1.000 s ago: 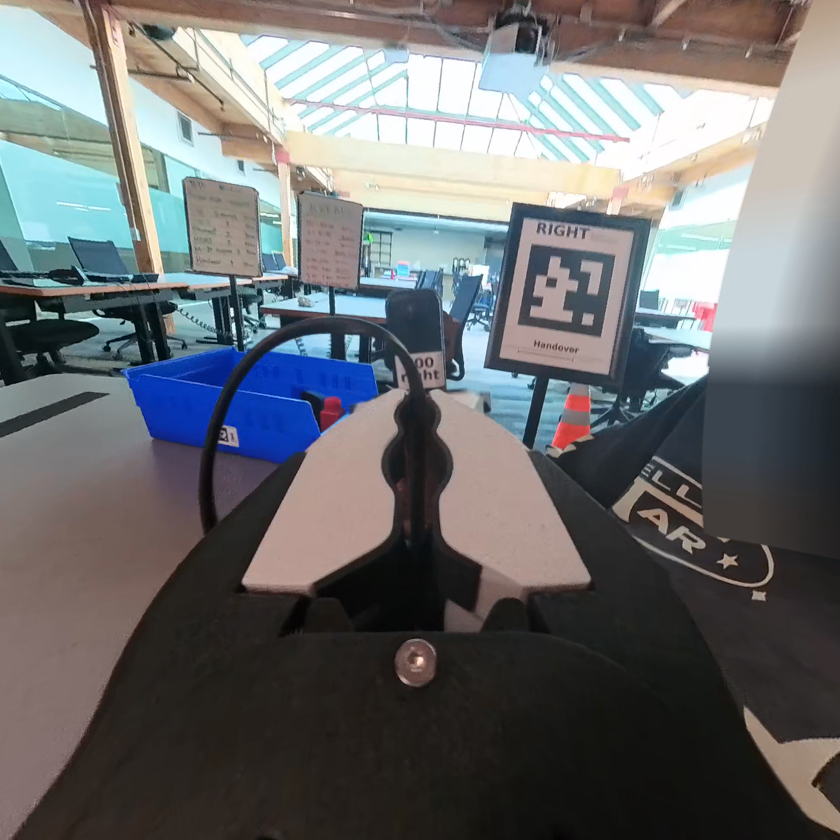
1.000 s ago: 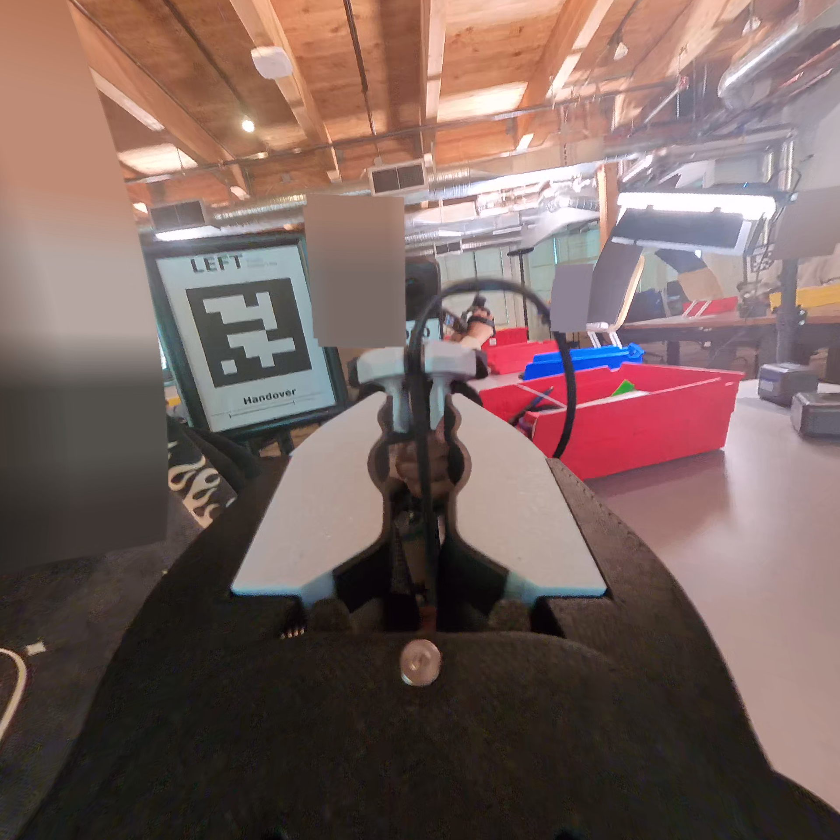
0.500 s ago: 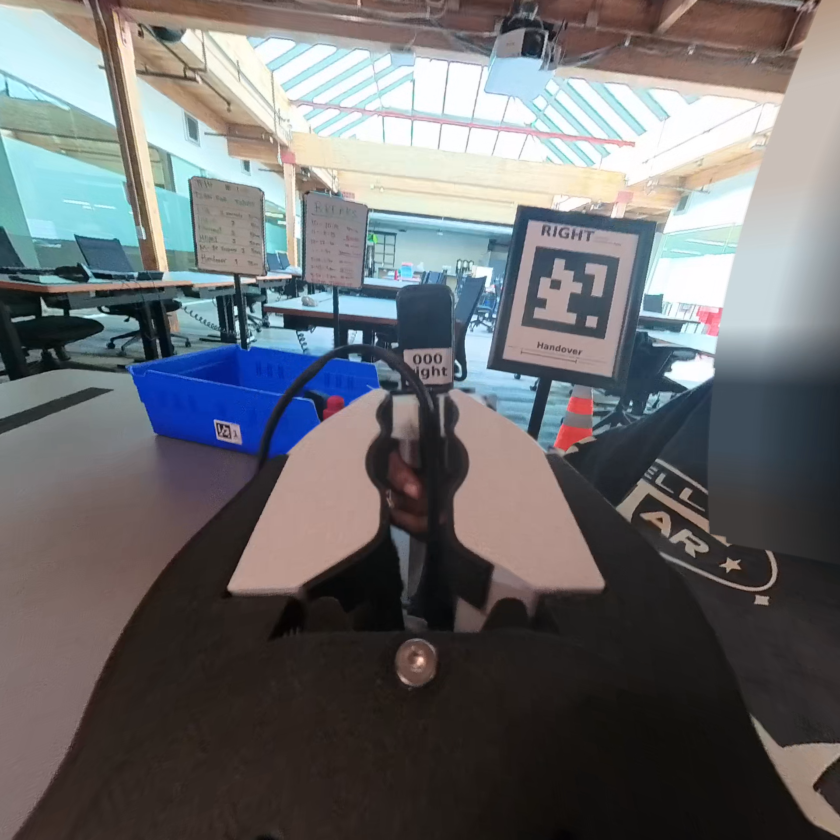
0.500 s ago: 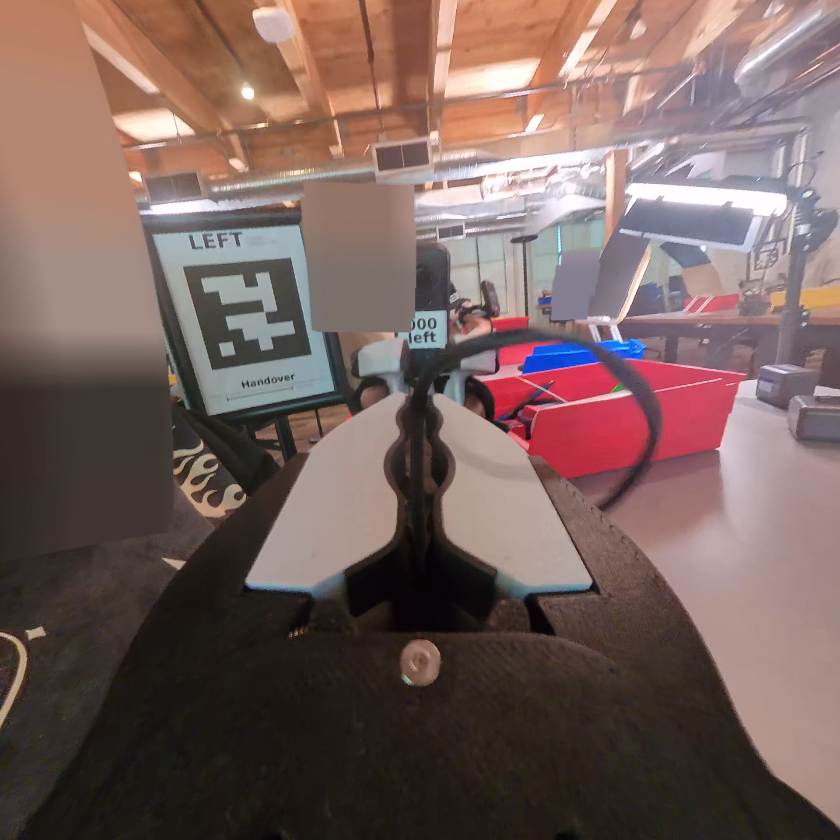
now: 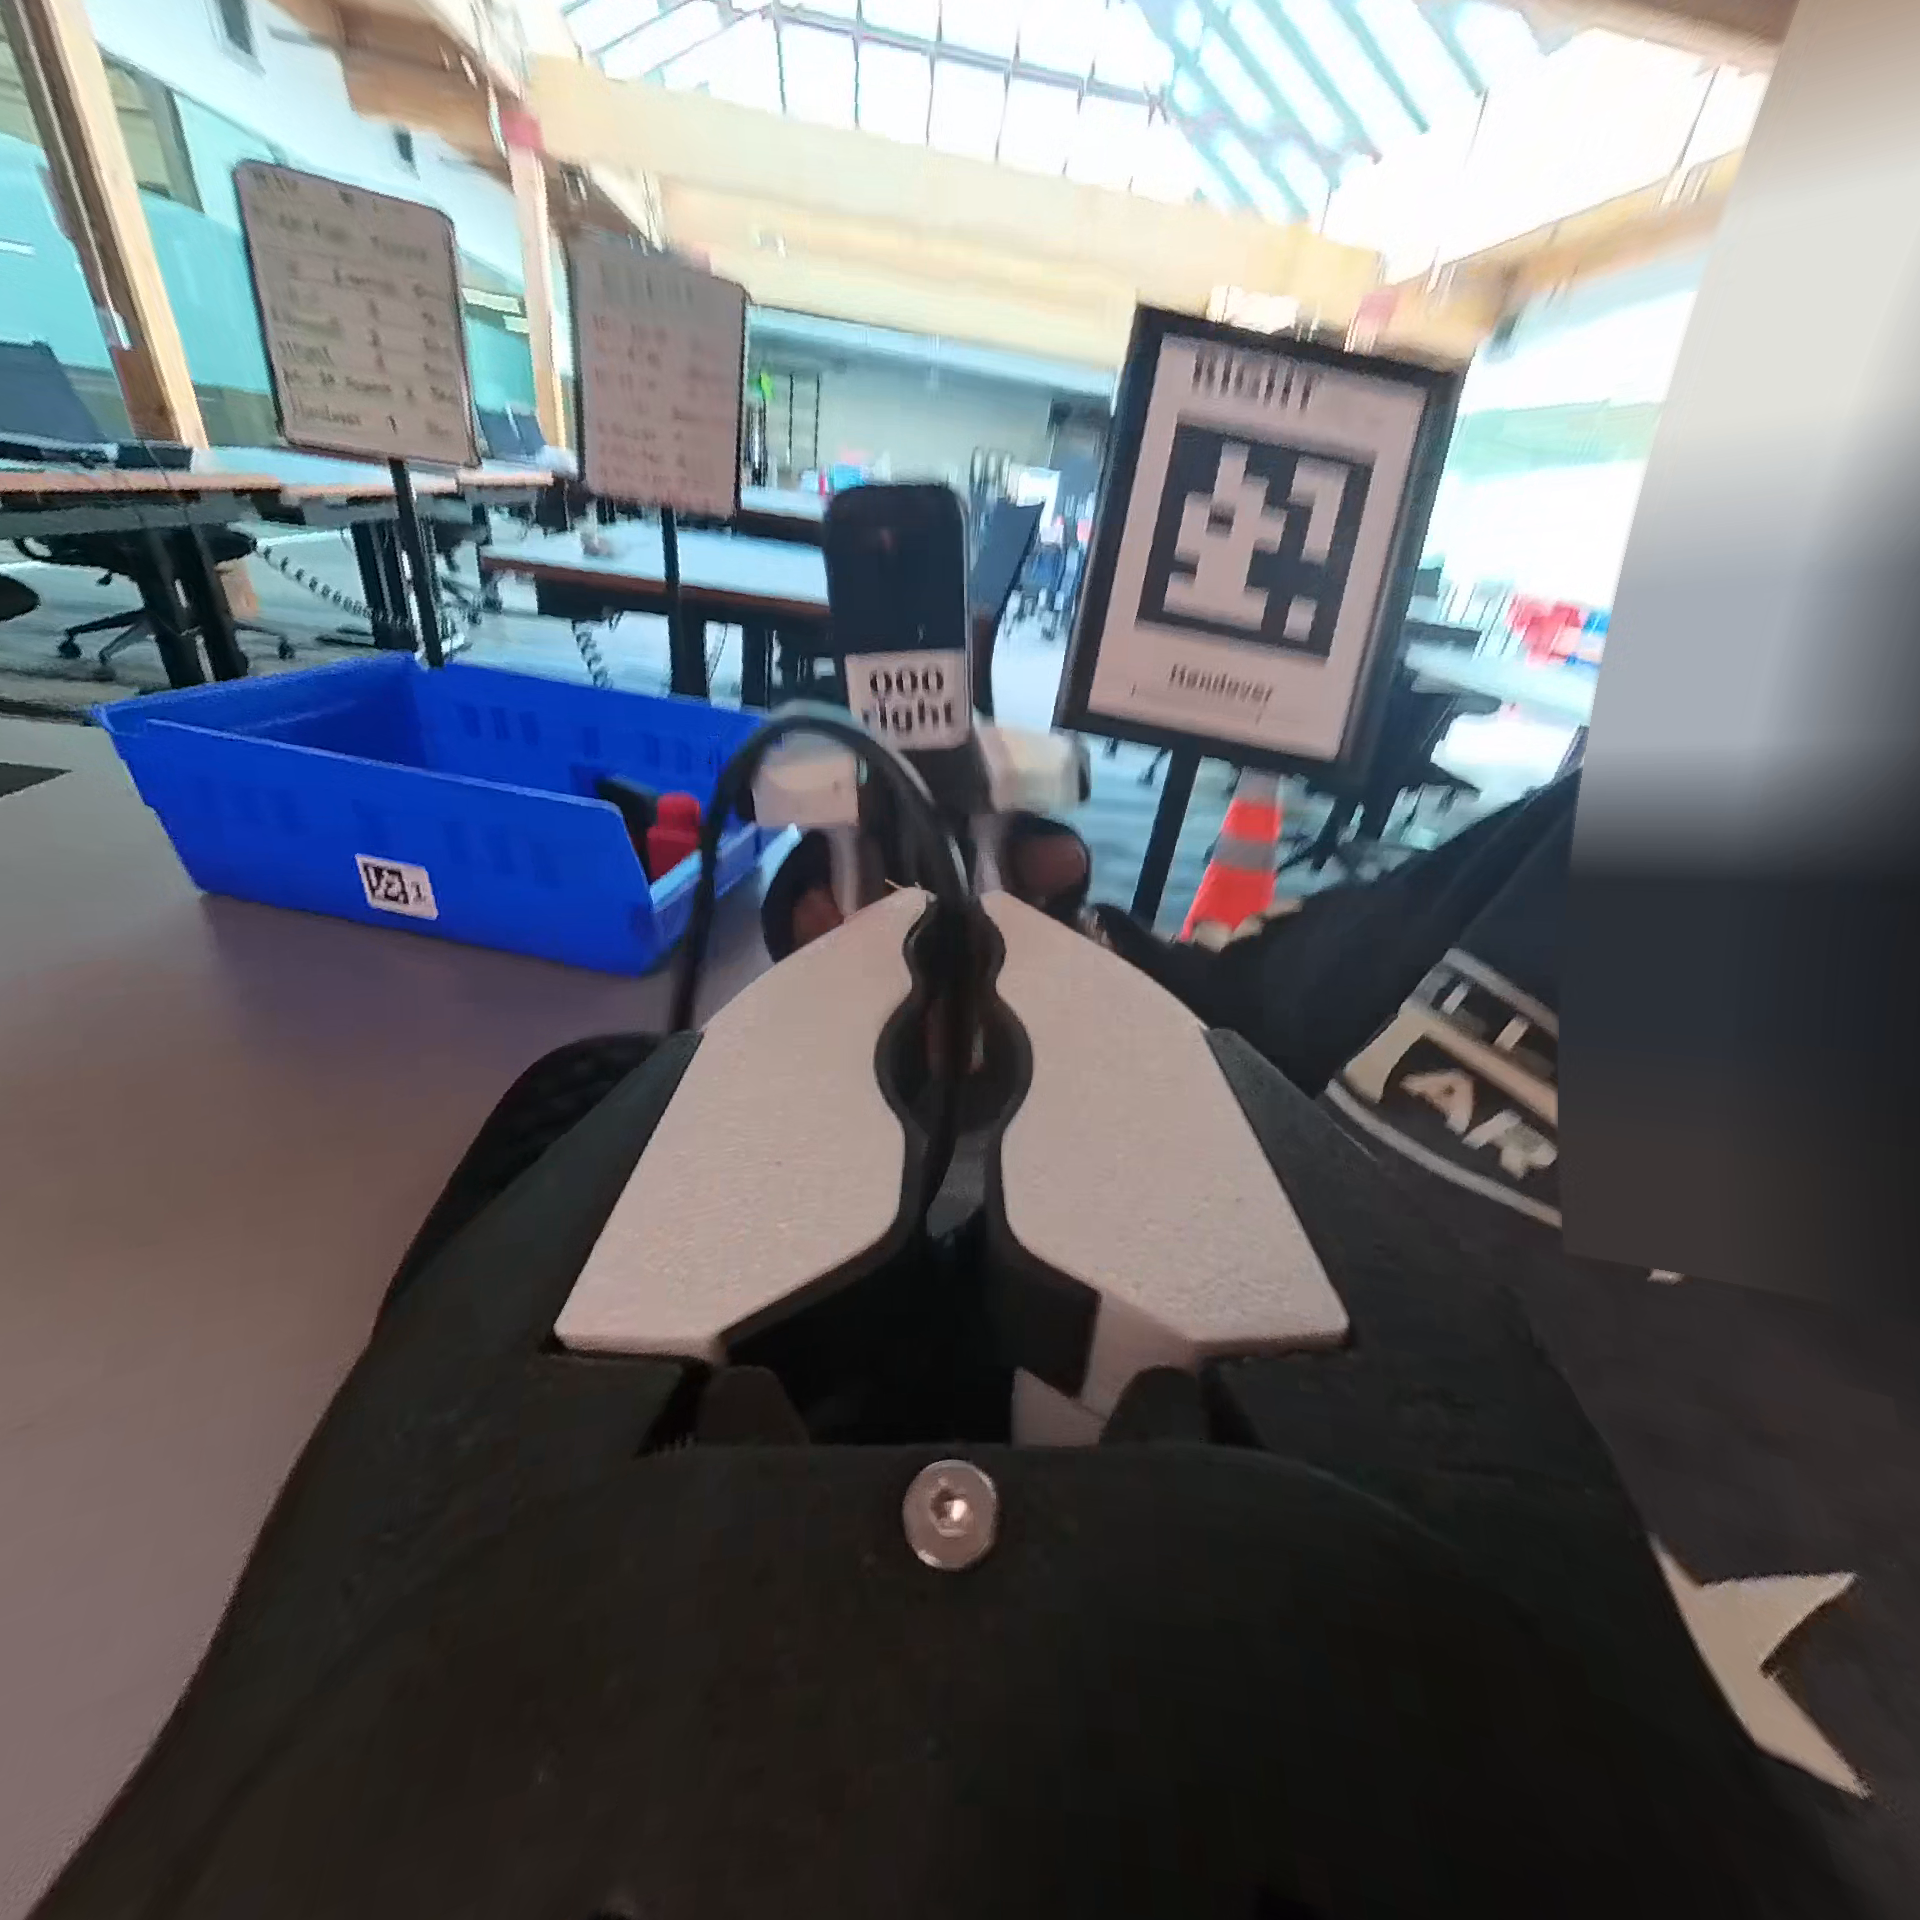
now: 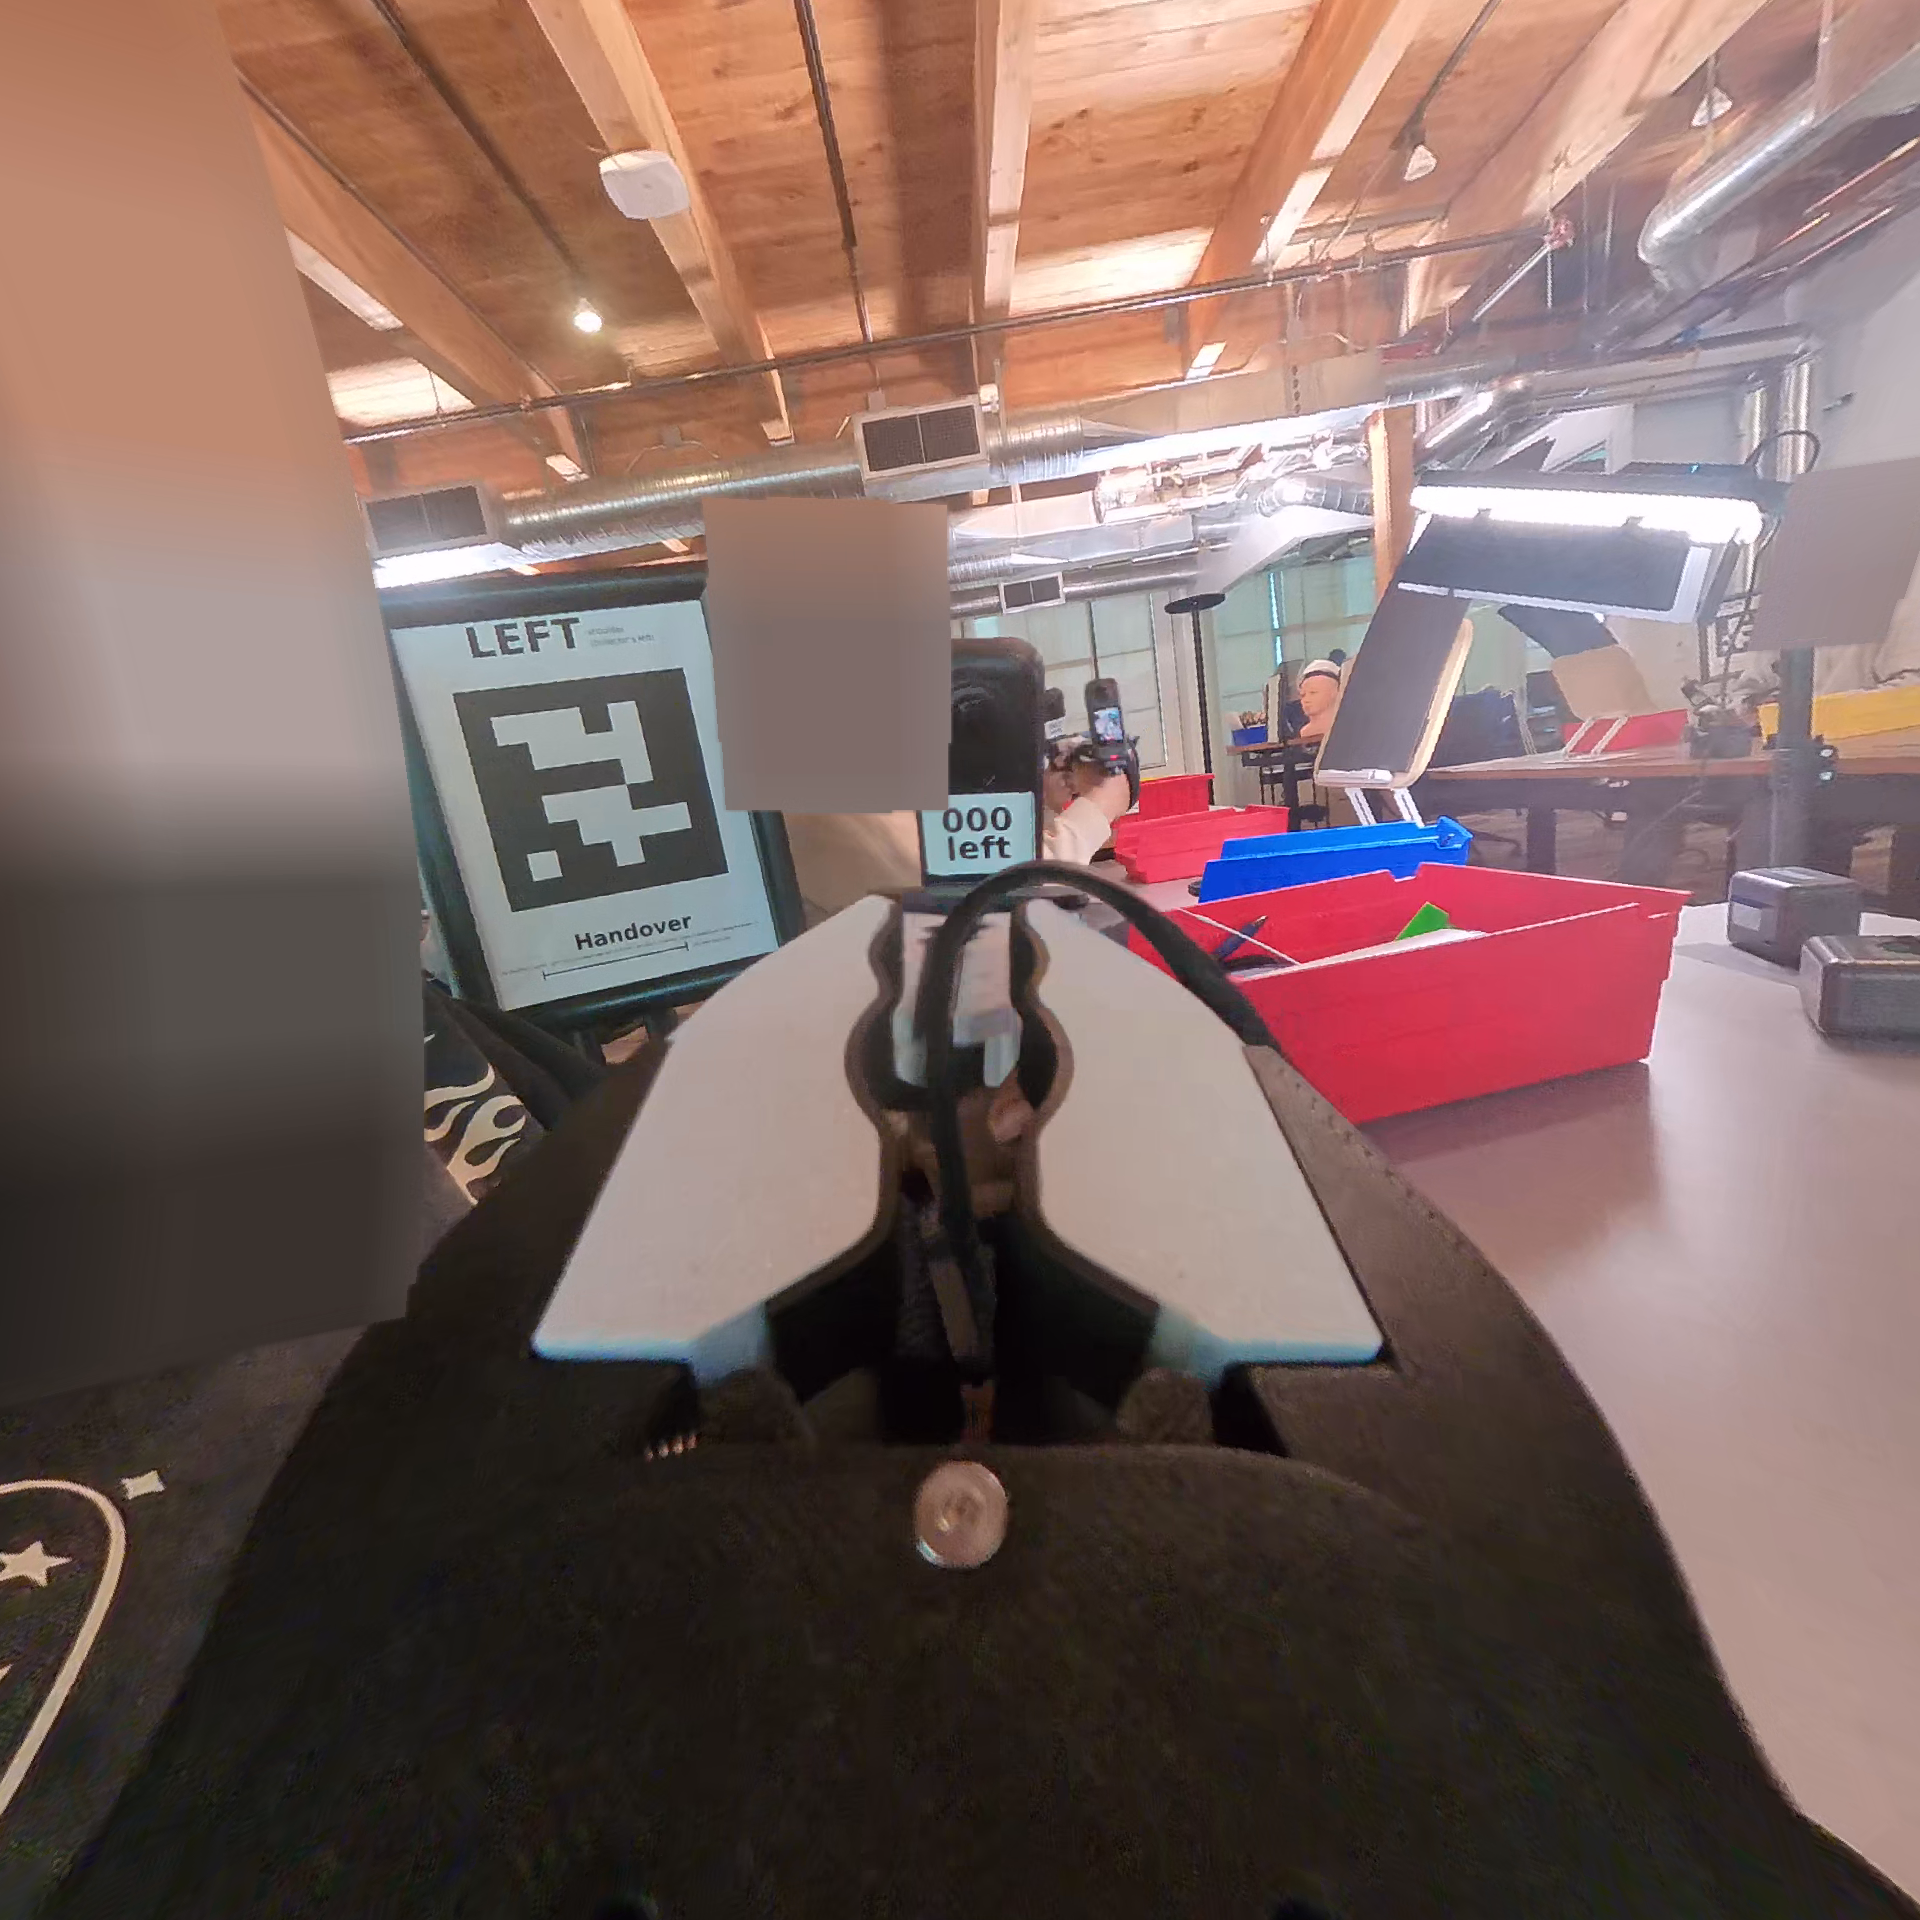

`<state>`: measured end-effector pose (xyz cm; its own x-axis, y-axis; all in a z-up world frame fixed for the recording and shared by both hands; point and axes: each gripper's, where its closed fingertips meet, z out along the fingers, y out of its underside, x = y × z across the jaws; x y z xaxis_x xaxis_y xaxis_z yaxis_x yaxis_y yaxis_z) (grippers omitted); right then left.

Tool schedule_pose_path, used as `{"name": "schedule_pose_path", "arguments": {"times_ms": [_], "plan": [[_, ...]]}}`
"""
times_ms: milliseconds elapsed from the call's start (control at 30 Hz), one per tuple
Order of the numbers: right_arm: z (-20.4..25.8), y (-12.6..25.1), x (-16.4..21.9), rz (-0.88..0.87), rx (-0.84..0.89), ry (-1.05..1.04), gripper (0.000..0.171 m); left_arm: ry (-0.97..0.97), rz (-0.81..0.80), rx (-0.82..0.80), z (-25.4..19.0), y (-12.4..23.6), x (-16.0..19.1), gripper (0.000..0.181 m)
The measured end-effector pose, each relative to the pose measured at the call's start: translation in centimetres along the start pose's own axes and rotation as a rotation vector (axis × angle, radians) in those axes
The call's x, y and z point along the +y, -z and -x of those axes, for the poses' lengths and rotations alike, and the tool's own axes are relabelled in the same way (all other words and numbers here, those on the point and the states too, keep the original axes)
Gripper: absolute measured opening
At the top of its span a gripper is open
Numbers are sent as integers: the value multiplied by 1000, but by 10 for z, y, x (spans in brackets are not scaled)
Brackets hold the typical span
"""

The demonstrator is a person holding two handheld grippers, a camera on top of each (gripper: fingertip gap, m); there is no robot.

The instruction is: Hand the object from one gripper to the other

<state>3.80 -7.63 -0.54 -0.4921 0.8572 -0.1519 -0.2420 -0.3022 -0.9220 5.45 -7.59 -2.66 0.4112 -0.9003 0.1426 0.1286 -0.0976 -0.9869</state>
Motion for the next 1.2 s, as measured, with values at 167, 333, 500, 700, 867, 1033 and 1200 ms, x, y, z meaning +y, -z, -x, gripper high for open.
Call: {"name": "schedule_pose_path", "arguments": {"times_ms": [167,333,500,700,867,1033,1200], "plan": [[-3,-2,11,55,17,20,21,69,-132,-23,8,11,-20,5],[-2,-13,44,195,26,82,22,73,-179,-77,16,13,-25,4],[-7,-15,51,222,73,148,6,76,-179,-75,14,9,-23,3],[-2,-11,37,187,36,89,4,72,-168,-82,17,13,-24,13],[-5,-3,11,67,36,18,5,69,-47,-28,12,10,-7,23],[-7,1,2,19,33,-40,4,1,78,-36,9,-3,15,19],[-6,0,2,16,37,-29,5,-15,81,-28,6,-6,17,4]]}}
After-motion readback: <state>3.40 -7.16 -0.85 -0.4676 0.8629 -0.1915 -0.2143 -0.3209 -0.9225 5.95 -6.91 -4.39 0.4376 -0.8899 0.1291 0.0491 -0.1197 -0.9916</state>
